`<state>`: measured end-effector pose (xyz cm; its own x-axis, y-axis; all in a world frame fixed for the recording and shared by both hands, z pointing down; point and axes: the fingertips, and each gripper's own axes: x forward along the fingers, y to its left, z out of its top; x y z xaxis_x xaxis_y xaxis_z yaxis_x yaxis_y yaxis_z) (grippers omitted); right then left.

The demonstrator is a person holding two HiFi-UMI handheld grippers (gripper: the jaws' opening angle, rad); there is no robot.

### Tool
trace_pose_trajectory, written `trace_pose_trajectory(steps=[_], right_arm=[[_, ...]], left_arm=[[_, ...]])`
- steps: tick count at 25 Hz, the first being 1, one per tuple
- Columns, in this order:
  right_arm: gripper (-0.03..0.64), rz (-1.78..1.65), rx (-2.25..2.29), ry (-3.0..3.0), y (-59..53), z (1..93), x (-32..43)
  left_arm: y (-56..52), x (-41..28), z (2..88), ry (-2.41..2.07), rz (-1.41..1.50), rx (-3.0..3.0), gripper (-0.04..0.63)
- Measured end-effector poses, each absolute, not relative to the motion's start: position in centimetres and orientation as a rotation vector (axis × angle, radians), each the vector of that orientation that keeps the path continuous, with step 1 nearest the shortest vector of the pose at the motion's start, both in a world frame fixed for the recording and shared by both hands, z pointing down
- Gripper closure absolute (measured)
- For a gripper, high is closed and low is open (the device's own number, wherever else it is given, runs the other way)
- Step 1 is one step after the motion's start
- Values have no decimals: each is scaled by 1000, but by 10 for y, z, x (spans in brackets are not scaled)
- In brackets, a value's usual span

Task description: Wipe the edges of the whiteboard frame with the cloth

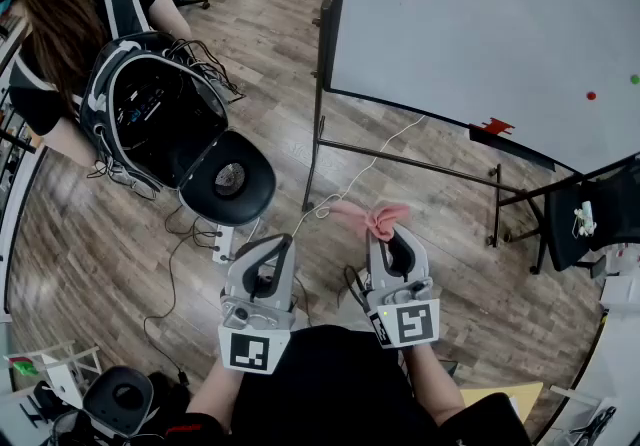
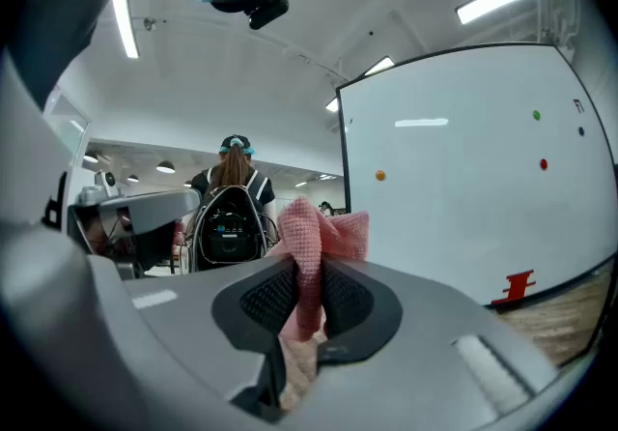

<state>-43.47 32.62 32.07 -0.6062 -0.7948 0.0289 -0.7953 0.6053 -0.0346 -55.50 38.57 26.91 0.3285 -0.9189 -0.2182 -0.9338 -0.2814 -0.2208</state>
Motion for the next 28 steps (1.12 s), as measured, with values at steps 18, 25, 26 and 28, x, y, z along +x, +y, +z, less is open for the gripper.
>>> trace_pose_trajectory(steps=[18,25,26,28], right_arm=[[569,34,1383,-2774,417,322,-460],[568,1,1337,-2828,376,310,-430],[567,16,1335,-2841,368,311,-424],[566,21,1318,-2867,356,310,-412]], left_arm=[[452,-551,277,1584,116,-2366,594],[407,-506,255,1541,97,-2317,594],[401,-498,254,1544,91,-2306,594],[390,-485,252,1568,85,-2280,594]])
